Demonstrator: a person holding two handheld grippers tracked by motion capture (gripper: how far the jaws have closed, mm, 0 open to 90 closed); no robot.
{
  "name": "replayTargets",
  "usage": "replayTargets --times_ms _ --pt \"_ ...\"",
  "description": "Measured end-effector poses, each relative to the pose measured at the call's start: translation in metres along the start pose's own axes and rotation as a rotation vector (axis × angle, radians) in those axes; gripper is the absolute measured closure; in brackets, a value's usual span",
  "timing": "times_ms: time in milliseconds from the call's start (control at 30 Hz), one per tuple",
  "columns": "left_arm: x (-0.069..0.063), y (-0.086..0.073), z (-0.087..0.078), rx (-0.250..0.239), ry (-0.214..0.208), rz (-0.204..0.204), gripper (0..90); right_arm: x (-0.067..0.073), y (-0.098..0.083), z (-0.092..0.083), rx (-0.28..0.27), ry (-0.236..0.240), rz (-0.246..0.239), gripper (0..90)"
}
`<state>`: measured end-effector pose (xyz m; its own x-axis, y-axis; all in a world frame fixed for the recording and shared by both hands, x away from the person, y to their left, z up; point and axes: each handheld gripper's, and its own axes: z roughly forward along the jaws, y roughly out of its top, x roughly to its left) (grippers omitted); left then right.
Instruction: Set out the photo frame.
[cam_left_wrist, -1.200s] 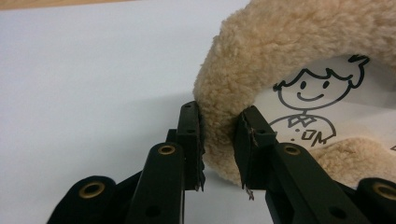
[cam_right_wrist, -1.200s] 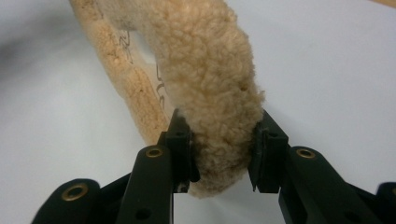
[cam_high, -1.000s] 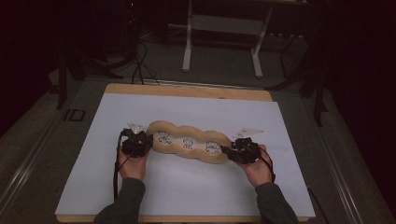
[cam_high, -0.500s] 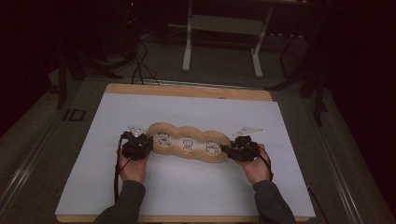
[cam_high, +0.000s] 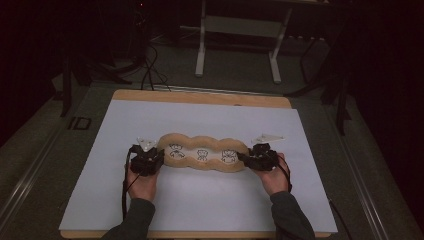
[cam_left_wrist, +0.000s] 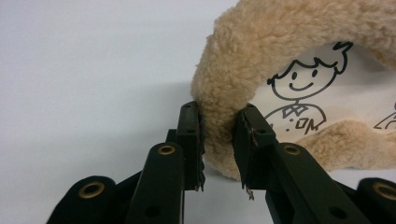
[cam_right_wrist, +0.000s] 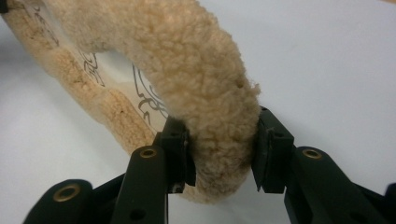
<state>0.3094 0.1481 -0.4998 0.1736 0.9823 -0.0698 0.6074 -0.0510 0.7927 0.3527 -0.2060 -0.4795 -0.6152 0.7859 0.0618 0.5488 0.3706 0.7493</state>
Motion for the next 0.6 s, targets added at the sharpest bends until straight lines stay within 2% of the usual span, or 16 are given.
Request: replayTargets --times_ms 100,167,300,600 --pt "-0.001 0.0 -0.001 -0.023 -0.007 0.005 74.2 -0.003 0.0 -0.002 -0.025 -0.006 -0.006 62.0" --pt "-0.002 0.0 0.0 -0.021 -0.011 0.003 74.2 -0.005 -0.001 -0.002 -0.033 0.0 -0.005 62.0" --pt "-0.006 -0.002 -0.001 -0.013 -0.021 0.011 74.2 -0.014 -0.004 0.0 -0.021 0.028 0.035 61.4" --pt "-0.016 -0.009 -0.008 -0.006 -0.036 0.023 74.2 -0.024 -0.005 -0.005 -0.011 0.043 0.093 58.9"
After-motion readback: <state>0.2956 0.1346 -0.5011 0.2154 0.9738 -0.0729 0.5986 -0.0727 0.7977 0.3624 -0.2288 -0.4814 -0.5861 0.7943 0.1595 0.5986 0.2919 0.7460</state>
